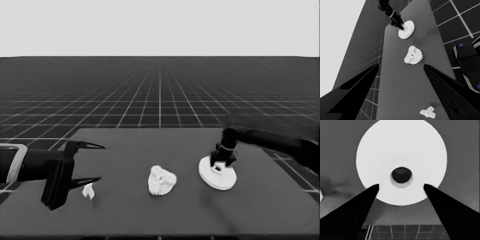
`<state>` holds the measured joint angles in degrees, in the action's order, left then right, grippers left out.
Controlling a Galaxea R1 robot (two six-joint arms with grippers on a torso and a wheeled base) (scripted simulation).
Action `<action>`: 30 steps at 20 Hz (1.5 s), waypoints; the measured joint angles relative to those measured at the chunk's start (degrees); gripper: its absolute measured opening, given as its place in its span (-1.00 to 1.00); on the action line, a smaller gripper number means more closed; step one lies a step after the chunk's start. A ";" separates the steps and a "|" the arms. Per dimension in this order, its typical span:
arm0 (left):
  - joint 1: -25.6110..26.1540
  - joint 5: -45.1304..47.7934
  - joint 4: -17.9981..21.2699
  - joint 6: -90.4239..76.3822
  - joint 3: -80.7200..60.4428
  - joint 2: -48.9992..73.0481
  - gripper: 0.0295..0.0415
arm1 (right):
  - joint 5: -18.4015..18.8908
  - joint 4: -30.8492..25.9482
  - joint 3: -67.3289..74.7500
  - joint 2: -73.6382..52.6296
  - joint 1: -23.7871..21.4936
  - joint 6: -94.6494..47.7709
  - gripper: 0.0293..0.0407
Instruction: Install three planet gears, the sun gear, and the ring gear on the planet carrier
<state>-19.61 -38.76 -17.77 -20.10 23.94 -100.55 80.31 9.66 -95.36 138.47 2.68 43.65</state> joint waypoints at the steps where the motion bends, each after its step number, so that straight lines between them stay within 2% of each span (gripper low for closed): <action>1: 0.00 0.00 0.00 0.00 0.00 0.00 0.49 | -1.20 0.91 -1.43 0.69 1.64 -0.49 0.61; 8: 0.00 0.00 0.00 0.00 0.00 0.00 0.49 | -2.94 2.04 -3.74 1.80 3.61 -1.29 0.61; 9: 0.00 0.00 0.00 0.00 0.00 0.00 0.49 | -2.95 2.06 -3.76 1.81 3.63 -1.30 -0.01; 18: 0.00 0.00 0.00 0.00 0.00 0.00 0.49 | -2.96 2.06 -3.79 1.83 3.62 -1.31 -0.03; 19: 0.00 0.00 0.00 0.00 0.00 0.00 0.49 | 0.54 -0.31 0.46 -0.12 0.22 0.32 -0.03; 21: 0.00 0.00 0.00 0.00 0.00 0.00 0.49 | 3.70 -3.21 2.67 -1.26 -4.71 1.09 -0.03; 23: 0.00 0.00 0.00 0.00 0.00 0.00 0.49 | 4.75 -4.29 2.91 -1.38 -6.31 1.14 -0.03; 28: 0.00 0.00 0.00 0.00 0.00 0.00 0.49 | 5.28 -4.85 2.88 -1.38 -6.96 1.10 -0.03; 29: 0.00 0.00 0.00 0.00 0.00 0.00 0.49 | 6.24 -2.36 13.45 2.72 -6.06 21.96 -0.03; 30: 0.00 0.00 0.00 0.00 0.00 0.00 0.49 | 7.29 -1.25 15.52 14.39 -5.28 32.56 -0.03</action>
<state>-19.61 -38.76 -17.77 -20.10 23.94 -100.55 87.60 8.41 -79.85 152.86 -2.60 76.21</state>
